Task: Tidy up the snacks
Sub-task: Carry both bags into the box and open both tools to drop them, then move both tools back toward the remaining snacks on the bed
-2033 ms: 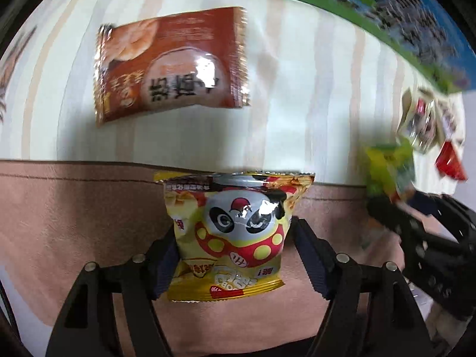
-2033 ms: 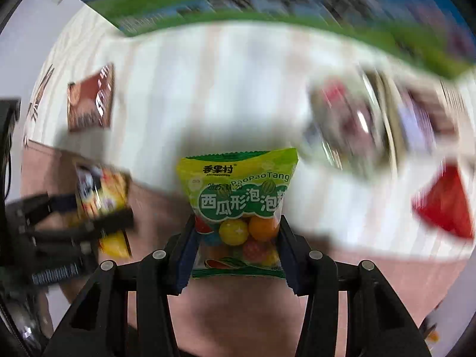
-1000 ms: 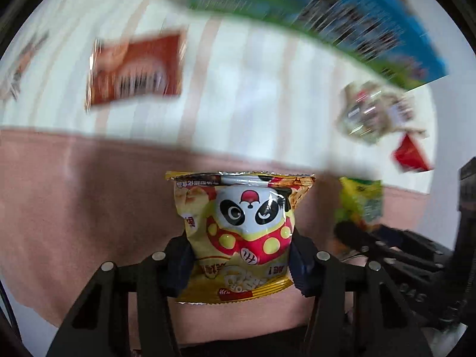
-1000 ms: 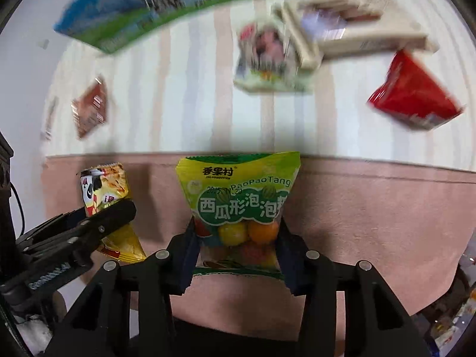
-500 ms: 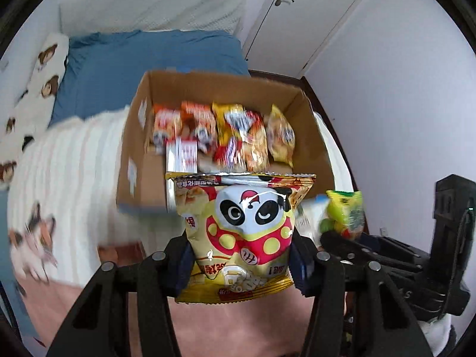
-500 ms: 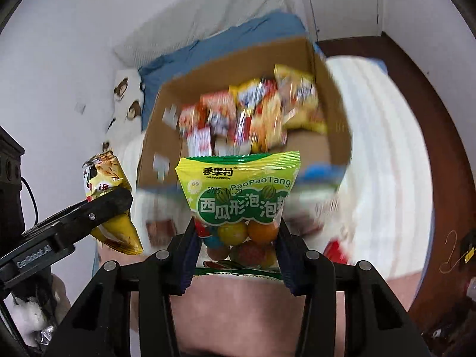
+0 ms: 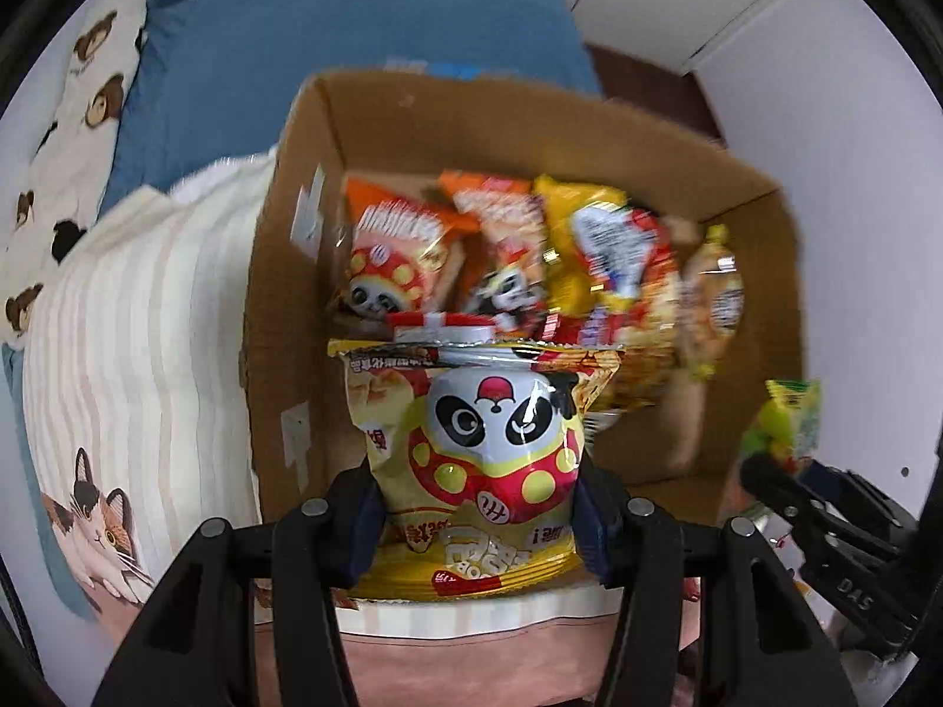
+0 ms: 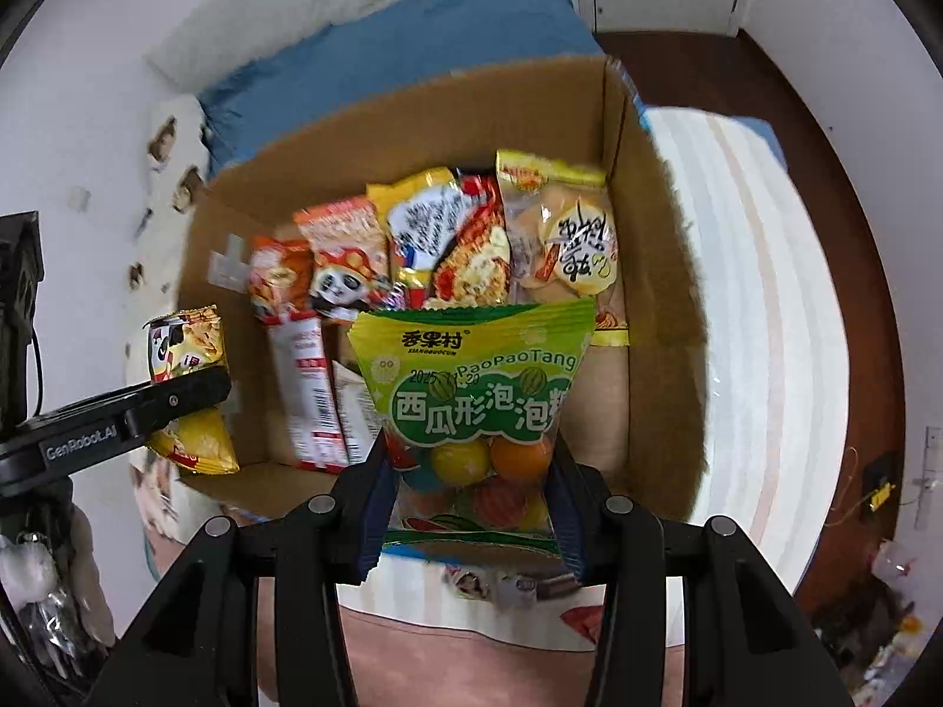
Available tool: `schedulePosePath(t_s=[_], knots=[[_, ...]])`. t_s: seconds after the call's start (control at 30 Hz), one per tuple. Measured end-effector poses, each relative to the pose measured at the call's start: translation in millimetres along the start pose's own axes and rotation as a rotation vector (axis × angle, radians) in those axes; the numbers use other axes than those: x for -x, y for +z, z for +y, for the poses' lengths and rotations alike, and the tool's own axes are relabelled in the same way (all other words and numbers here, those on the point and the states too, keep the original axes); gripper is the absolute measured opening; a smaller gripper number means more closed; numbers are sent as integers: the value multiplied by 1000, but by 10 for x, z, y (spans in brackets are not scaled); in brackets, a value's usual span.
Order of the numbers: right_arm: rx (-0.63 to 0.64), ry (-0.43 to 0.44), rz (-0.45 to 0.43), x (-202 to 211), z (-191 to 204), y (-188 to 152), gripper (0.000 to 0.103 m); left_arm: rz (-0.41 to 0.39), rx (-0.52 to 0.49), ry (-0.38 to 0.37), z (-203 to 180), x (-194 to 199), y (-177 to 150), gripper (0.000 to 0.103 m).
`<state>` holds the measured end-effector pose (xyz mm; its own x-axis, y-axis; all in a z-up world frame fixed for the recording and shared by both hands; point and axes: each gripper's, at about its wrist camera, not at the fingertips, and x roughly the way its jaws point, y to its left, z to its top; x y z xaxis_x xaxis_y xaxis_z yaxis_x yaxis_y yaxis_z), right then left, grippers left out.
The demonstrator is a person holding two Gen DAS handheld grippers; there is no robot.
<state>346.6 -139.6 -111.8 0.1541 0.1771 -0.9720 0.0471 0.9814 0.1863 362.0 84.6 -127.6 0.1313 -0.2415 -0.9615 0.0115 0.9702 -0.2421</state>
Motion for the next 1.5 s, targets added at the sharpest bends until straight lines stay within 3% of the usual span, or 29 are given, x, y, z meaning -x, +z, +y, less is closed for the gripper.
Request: schedulePosePath(t_s=[0.13, 0.33, 0.37, 0.4, 0.43, 0.47, 0.53, 0.63, 0.77, 0.87, 1.0, 1.5], knots=[[23, -48, 43, -228, 4, 88, 49, 59, 20, 18, 73, -233, 57, 51], [-5, -46, 146, -589, -118, 223, 52, 128, 40, 38, 143, -465, 37, 53], [-11, -43, 164, -646, -137, 235, 65, 141, 47, 30, 156, -497, 28, 53], [-11, -45, 171, -677, -148, 243, 88, 146, 53, 24, 164, -518, 24, 55], [-9, -51, 170, -702, -156, 249, 96, 149, 57, 26, 176, -542, 21, 62], [-6, -54, 170, -701, -150, 242, 98, 147, 58, 33, 180, -550, 14, 72], [-3, -56, 177, -739, -151, 233, 98, 141, 64, 21, 193, -561, 4, 85], [9, -71, 169, -745, -138, 209, 98, 134, 54, 30, 148, -527, -12, 95], [23, -82, 141, -671, -106, 139, 98, 104, 48, 34, 91, -443, -60, 95], [38, -93, 109, -598, -27, 100, 98, 62, 24, 92, 31, -347, -118, 95], [49, -93, 52, -431, 9, -28, 98, 3, 16, 80, -46, -188, -248, 95], [112, -120, -216, 383, 125, -719, 98, -240, -33, 109, -200, 442, -1068, 95]])
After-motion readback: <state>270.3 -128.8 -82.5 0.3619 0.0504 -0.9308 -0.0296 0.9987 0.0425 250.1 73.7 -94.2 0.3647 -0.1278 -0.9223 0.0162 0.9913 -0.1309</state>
